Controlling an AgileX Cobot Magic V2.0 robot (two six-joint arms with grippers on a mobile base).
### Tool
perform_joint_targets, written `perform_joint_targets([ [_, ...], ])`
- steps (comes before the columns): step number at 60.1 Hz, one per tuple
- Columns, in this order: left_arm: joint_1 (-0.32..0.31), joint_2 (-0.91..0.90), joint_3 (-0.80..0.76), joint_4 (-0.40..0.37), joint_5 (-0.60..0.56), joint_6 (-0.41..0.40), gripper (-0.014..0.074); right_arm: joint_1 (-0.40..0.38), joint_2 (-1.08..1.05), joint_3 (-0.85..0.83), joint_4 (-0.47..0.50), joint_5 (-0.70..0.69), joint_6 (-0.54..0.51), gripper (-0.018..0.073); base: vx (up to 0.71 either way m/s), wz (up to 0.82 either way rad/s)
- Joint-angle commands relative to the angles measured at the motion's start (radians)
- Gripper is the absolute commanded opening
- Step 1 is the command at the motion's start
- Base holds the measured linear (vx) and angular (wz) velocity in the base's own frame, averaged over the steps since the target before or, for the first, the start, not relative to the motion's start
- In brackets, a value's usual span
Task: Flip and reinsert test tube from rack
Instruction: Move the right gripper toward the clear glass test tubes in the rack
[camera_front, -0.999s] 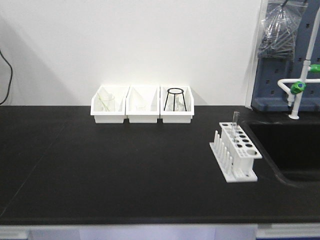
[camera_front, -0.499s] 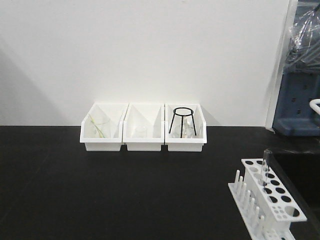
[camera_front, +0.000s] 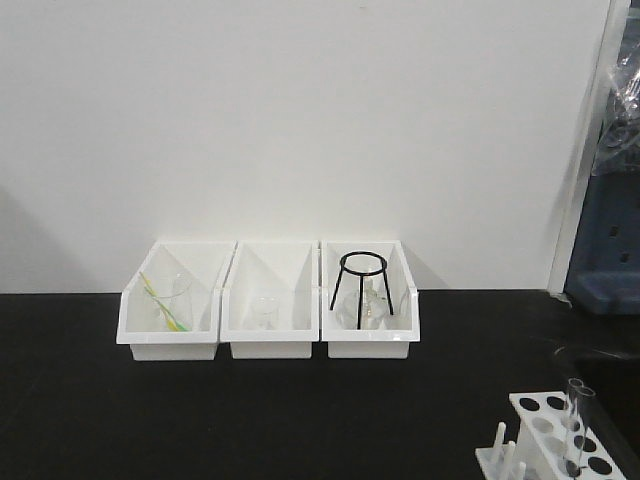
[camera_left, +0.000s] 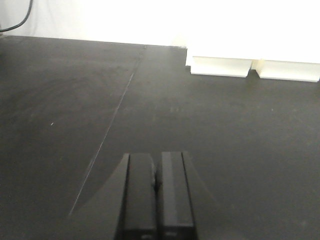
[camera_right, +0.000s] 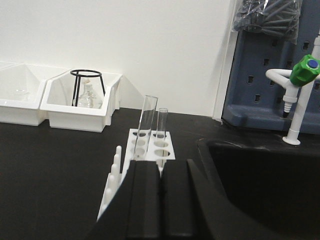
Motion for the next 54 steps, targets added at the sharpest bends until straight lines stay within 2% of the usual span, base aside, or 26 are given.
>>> perform_joint_targets([
  [1,-0.004,-0.003,0.002,-0.004,-0.088,0.0,-0.0006,0.004,-0.01,0.001,-0.002,-0.078,-0.006,-0.0008,0.2,-0.04],
  [29,-0.004,-0.003,0.002,-0.004,-0.088,0.0,-0.0006,0.004,-0.01,0.001,-0.002,-0.083,-0.006,-0.0008,0.07,-0.01],
  [37,-0.004,-0.003,0.002,-0.004,-0.088,0.0,-0.0006,0.004,-0.01,-0.029,0.022,-0.302,0.024,-0.0008,0.0,0.0],
  [41,-0.004,-0.003,0.002,-0.004,-0.088,0.0,-0.0006,0.001,-0.005,-0.087,0.039,-0.39,0.006,-0.0008,0.0,0.0],
  [46,-0.004,-0.003,0.002,-0.004,-0.088,0.0,-0.0006,0.001,0.054,-0.223,0.072,-0.397,-0.038,-0.0008,0.0,0.0],
  [54,-0.004,-0.003,0.002,-0.004,-0.088,0.0,-0.0006,0.001,0.336,-0.434,0.17,-0.4,-0.178,-0.0008,0.01,0.01],
])
